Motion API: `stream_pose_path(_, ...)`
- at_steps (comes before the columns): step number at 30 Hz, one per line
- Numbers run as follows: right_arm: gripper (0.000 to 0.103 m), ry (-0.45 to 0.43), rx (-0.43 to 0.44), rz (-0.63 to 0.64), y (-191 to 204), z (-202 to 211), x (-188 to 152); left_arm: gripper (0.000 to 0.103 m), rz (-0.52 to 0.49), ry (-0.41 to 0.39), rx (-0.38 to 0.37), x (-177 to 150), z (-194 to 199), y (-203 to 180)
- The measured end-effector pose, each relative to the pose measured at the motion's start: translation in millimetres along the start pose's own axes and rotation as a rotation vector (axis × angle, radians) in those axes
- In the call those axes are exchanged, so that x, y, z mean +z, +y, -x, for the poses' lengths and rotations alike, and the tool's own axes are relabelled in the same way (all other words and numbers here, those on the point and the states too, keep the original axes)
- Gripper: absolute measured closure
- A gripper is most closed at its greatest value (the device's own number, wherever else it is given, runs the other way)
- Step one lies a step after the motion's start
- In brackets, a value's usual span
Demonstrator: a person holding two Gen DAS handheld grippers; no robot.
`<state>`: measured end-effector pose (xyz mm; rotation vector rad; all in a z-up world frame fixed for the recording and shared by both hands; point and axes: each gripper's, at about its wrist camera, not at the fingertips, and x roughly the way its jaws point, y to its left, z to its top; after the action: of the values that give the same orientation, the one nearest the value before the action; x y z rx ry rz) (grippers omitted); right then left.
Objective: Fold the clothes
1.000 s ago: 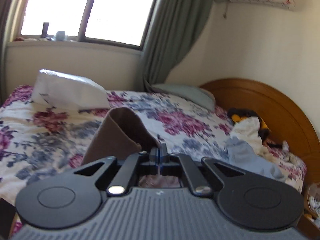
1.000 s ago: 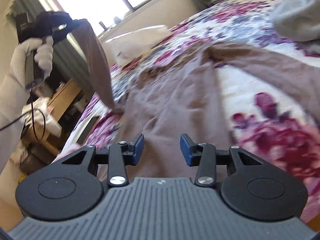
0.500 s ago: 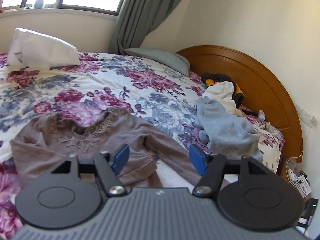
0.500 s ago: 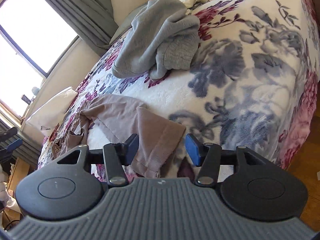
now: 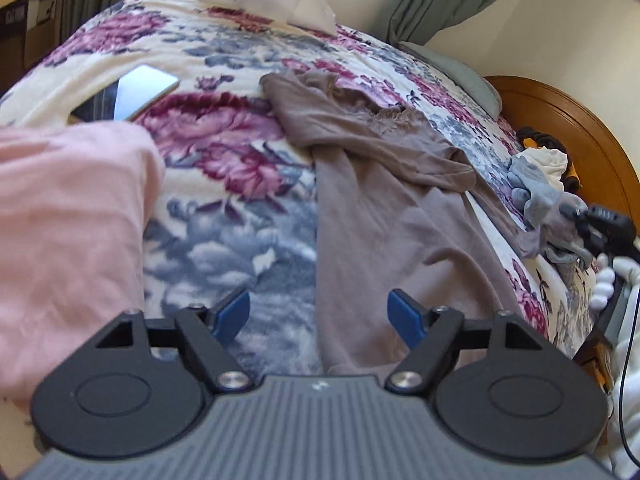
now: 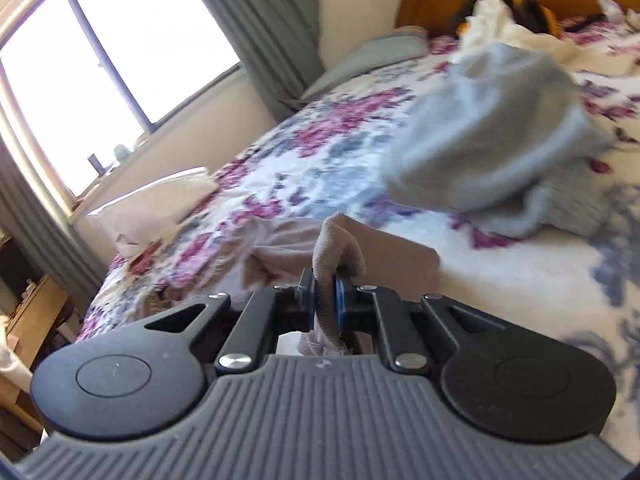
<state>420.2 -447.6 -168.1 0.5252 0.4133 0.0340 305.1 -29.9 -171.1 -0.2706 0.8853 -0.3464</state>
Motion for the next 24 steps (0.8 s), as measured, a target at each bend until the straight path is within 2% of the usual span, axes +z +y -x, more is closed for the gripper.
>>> stream_pose_path(4,0.094,0.067,0.187,0.136,121,-47,8,0.028,-0.005,-0.005,-0.020,4,-12,-9)
stream_pose_path(7,0.093,0.165,0.320,0.192,192,-76,-2,0.028,0.019,-0.012,-0.033,8,-25,-8)
stream_pose_path(9,0.086,0.235,0.356,0.212,220,-90,-11,0.028,0.043,-0.010,-0.042,10,-34,-4)
stream_pose_path(11,0.060,0.264,0.380,0.194,226,-86,-20,0.028,0.071,0.000,-0.062,11,-44,1)
stream_pose_path(13,0.044,0.264,0.381,0.175,210,-69,-26,0.028,0.078,0.000,-0.076,8,-48,4)
stream_pose_path(18,0.044,0.254,0.264,0.214,152,-12,-46,0.029,0.091,-0.016,-0.102,7,-61,0)
stream_pose_path(20,0.044,0.261,0.175,0.207,102,23,-58,0.035,0.076,-0.017,-0.122,2,-61,-7)
stream_pose_path(22,0.044,0.279,0.085,0.177,61,48,-72,0.050,0.071,-0.004,-0.131,-1,-63,-10)
stream_pose_path(24,0.044,0.312,0.033,0.127,26,62,-84,0.059,0.071,0.003,-0.128,-6,-68,-12)
